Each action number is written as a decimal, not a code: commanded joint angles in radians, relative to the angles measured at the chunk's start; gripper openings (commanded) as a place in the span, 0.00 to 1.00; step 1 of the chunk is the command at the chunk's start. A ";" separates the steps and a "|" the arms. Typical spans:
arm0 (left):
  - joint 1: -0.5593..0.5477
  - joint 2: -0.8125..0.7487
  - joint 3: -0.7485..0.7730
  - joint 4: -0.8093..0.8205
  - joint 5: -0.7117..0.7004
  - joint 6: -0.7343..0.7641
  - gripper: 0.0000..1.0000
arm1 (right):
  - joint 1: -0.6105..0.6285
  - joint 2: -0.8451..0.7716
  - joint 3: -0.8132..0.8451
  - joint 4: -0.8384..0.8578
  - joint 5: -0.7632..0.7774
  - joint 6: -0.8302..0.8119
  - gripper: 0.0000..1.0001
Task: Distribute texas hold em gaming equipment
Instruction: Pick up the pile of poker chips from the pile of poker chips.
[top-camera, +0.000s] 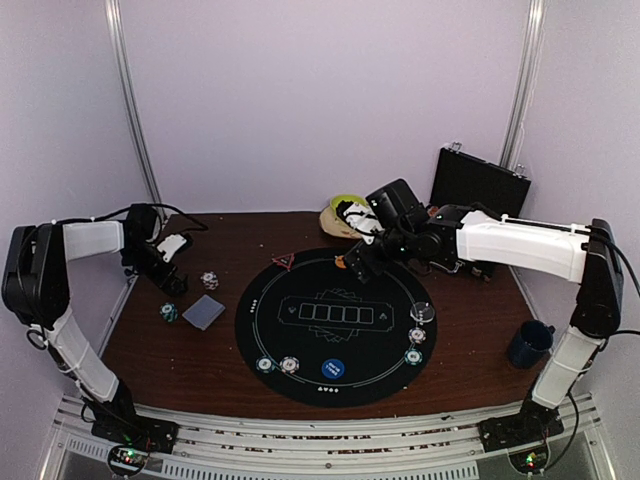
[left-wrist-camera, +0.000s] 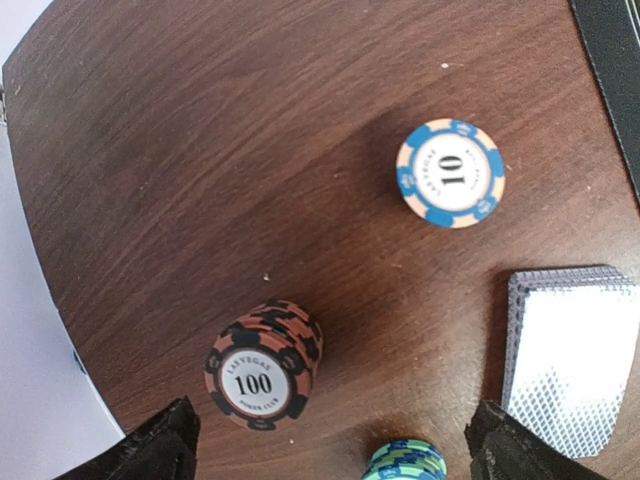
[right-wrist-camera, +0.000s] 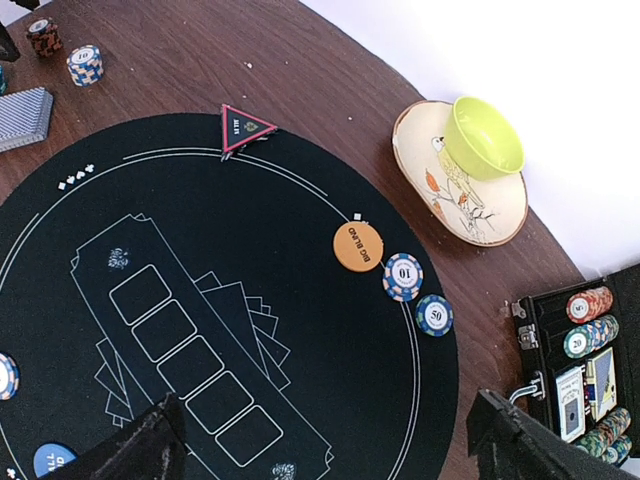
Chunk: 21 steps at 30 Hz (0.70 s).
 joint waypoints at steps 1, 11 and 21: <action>0.045 0.052 0.061 -0.019 0.032 -0.025 0.95 | 0.002 -0.029 -0.015 0.034 0.031 -0.009 1.00; 0.065 0.138 0.141 -0.054 0.054 -0.028 0.89 | 0.003 -0.028 -0.015 0.032 0.027 -0.011 1.00; 0.071 0.165 0.159 -0.064 0.068 -0.030 0.77 | 0.005 -0.030 -0.022 0.037 0.030 -0.011 1.00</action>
